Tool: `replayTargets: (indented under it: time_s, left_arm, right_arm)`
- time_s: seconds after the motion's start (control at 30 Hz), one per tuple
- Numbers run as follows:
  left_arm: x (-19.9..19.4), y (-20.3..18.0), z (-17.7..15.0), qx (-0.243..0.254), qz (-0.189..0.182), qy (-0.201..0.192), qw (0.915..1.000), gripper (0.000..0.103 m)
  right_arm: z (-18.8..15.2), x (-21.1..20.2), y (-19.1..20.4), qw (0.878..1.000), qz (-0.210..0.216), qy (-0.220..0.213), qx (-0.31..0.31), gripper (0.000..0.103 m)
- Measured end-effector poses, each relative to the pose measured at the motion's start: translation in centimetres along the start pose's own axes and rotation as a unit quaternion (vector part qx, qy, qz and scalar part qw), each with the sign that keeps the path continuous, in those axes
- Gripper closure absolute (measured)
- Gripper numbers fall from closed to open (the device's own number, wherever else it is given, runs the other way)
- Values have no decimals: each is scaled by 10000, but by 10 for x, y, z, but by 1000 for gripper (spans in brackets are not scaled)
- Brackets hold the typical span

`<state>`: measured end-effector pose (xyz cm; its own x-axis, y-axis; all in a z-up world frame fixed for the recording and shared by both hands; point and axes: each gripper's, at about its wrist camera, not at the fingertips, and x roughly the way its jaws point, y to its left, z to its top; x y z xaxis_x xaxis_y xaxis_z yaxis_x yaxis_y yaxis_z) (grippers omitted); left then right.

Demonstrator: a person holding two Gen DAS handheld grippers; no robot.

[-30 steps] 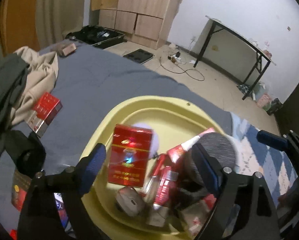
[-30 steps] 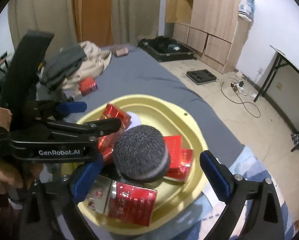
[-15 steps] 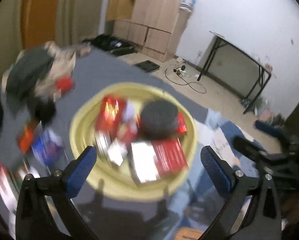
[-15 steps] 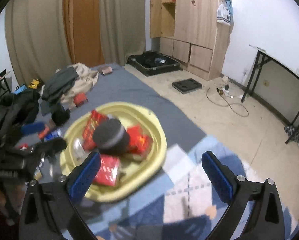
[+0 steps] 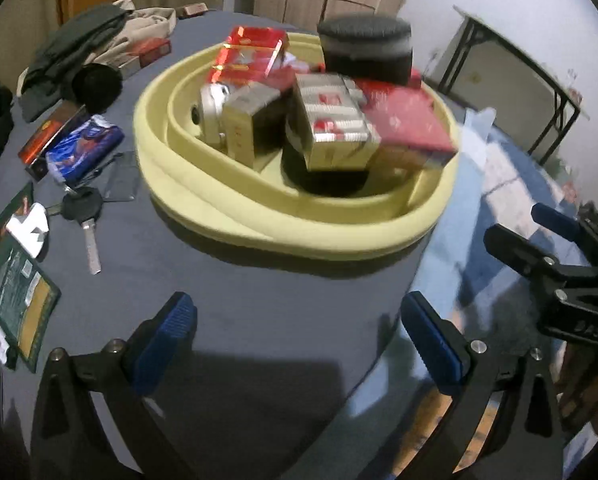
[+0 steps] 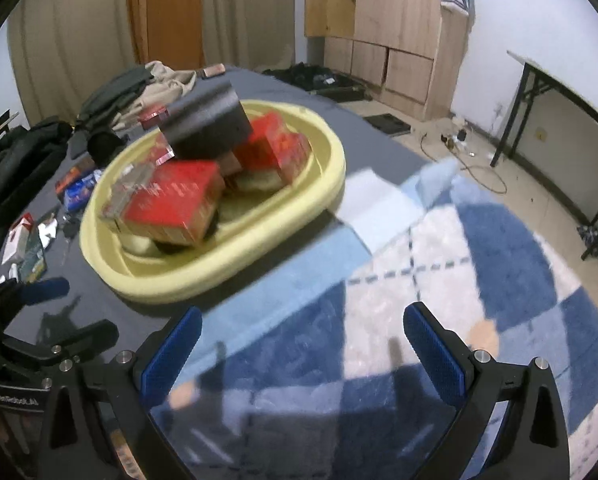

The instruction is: Organize rigid objects

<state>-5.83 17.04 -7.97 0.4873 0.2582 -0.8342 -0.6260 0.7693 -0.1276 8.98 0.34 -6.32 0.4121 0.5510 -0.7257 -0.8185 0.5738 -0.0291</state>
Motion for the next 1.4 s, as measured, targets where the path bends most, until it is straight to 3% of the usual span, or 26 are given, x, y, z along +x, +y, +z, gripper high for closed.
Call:
replayTargets:
  time_s: [0.17, 0.37, 0.6, 1.4]
  left_arm:
    - [18, -2, 0, -4, 49, -64, 10000, 0]
    - [30, -3, -4, 129, 234, -339, 9991, 0]
    - [37, -8, -6, 222, 474, -357, 9980, 0]
    - [36, -6, -6, 195, 455, -352, 9982, 0]
  right_arm:
    - [-10, 26, 2, 9997, 66, 211, -142, 0]
    - [-11, 45, 6, 9995, -36, 173, -274, 0]
    - [-15, 45, 6, 9994, -59, 109, -313, 0]
    - [-17, 41, 7, 9995, -42, 97, -299, 0]
